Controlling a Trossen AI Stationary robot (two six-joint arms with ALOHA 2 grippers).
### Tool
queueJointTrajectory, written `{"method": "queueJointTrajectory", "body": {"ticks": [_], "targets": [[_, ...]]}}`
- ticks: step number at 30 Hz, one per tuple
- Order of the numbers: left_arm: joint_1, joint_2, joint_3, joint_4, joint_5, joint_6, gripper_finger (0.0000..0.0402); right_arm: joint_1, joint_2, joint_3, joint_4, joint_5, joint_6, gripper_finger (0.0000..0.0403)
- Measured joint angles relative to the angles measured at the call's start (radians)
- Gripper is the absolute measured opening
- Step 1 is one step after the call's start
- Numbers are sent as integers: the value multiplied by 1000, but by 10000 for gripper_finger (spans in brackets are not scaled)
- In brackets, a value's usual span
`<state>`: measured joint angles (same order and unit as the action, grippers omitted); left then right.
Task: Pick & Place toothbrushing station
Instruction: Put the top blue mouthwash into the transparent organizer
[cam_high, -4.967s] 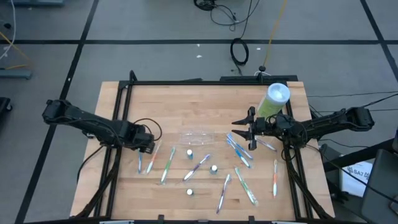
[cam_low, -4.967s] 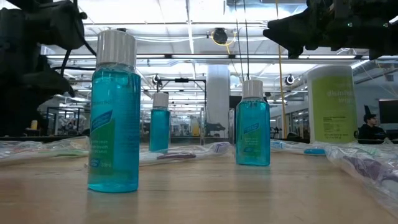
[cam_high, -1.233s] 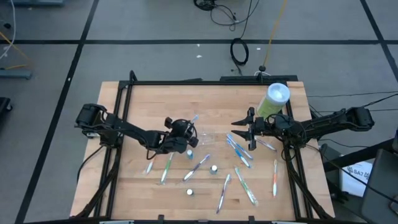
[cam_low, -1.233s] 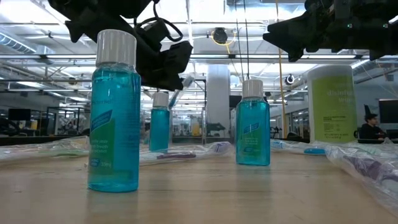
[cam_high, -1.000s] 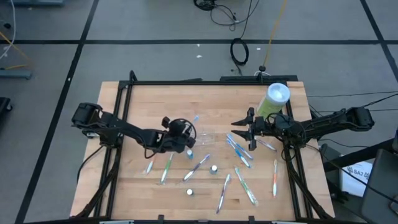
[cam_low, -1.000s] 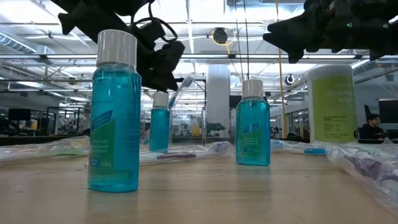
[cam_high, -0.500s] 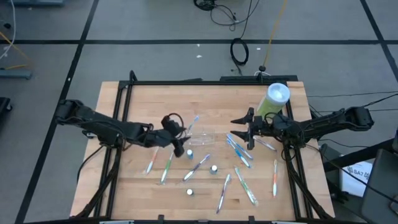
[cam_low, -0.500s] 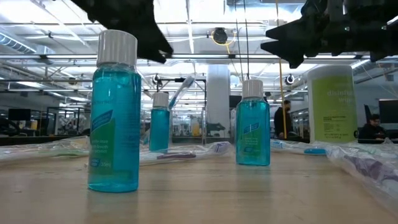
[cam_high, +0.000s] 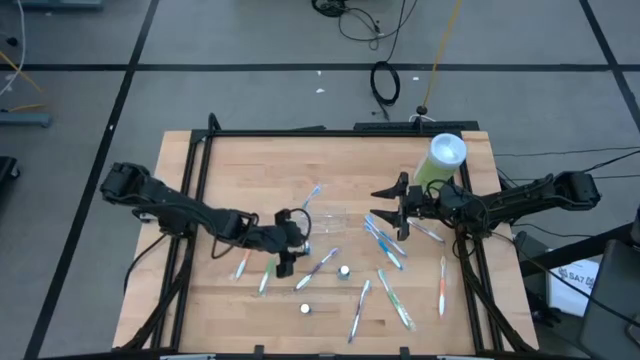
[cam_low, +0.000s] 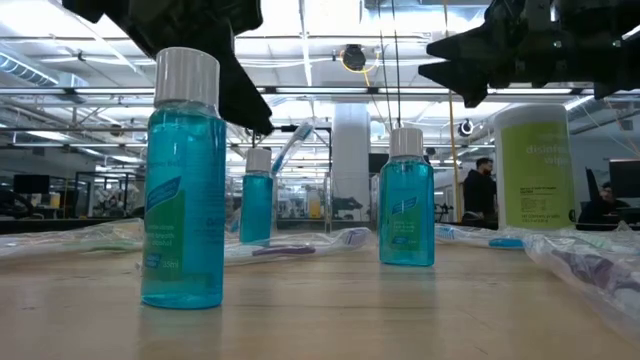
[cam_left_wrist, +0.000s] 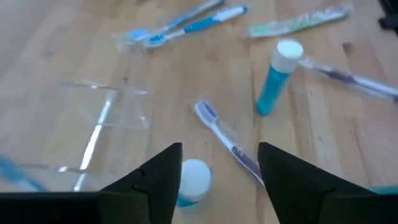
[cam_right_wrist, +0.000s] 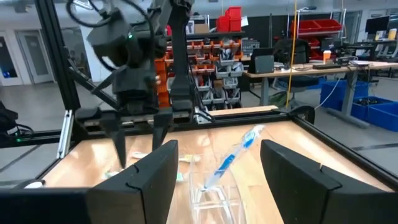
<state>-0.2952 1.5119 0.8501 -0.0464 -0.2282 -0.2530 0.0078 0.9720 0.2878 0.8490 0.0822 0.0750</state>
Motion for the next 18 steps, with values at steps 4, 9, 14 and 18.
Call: {"method": "queueJointTrajectory", "body": {"ticks": [4,9,14,18], "targets": [[-4,48,0,18,-21,53,248,0,0,0,5,0,-10,224],[2,70,0,16,-94,68,264,0,0,0,17,0,-11,223],[8,70,0,10,-86,60,256,0,0,0,16,0,-11,222],[0,64,0,22,-87,68,245,0,0,0,16,0,-11,221]]}}
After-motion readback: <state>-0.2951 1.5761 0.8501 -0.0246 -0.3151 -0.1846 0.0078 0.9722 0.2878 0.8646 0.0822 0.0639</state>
